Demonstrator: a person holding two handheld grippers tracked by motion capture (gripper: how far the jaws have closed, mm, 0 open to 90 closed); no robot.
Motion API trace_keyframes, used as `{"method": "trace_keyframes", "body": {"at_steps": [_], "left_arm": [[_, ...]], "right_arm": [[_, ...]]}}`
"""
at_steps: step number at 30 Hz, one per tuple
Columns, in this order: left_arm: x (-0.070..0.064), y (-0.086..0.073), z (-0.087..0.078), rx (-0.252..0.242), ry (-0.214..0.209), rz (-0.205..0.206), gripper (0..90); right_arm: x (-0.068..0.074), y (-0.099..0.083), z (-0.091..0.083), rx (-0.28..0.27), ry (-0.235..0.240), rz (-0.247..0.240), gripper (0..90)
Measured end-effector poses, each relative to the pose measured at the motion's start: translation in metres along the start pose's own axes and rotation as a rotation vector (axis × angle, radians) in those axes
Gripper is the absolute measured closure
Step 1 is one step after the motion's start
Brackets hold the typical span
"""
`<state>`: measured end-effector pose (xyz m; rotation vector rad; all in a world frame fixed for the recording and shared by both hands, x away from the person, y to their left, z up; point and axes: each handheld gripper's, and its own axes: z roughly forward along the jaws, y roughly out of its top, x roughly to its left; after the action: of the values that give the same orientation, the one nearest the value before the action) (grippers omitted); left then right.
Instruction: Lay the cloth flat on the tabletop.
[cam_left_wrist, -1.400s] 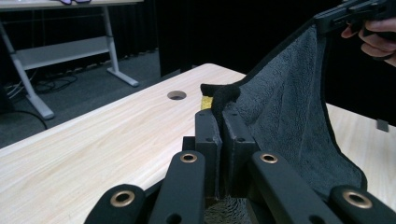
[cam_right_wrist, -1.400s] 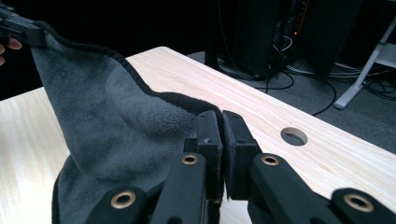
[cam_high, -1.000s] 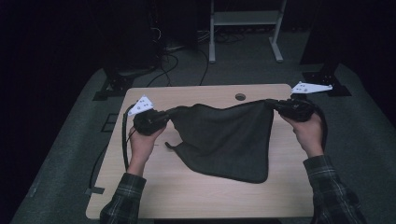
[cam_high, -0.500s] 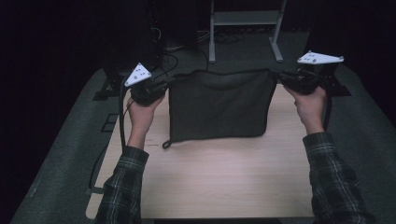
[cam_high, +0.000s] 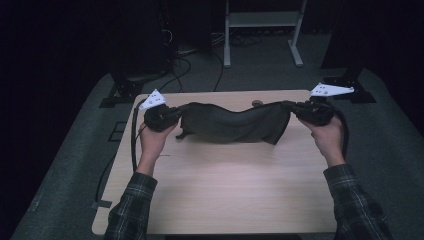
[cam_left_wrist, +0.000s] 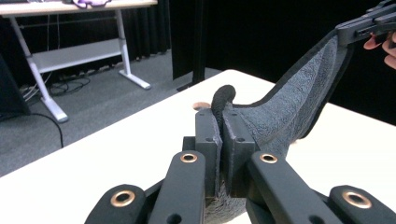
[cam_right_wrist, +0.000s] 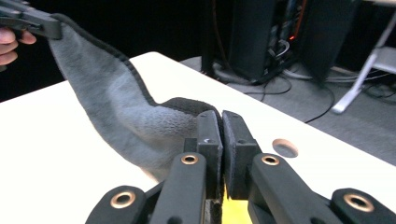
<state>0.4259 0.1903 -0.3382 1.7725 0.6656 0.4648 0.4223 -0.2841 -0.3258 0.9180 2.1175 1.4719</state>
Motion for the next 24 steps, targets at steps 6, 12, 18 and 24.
{"method": "trace_keyframes", "body": {"at_steps": [6, 12, 18, 24], "left_arm": [[-0.007, -0.018, -0.011, 0.027, -0.019, -0.022, 86.1], [-0.012, -0.047, -0.021, 0.074, -0.033, -0.056, 86.1], [-0.02, -0.074, -0.03, 0.132, -0.053, -0.096, 86.1], [-0.032, -0.089, -0.047, 0.17, -0.067, -0.104, 86.1]], "right_arm": [[0.012, -0.018, -0.007, 0.018, 0.03, -0.005, 85.9], [0.029, -0.045, -0.015, 0.065, 0.056, -0.016, 85.9], [0.041, -0.078, -0.019, 0.134, 0.083, -0.004, 85.8], [0.049, -0.099, -0.028, 0.182, 0.109, 0.01, 85.8]]}}
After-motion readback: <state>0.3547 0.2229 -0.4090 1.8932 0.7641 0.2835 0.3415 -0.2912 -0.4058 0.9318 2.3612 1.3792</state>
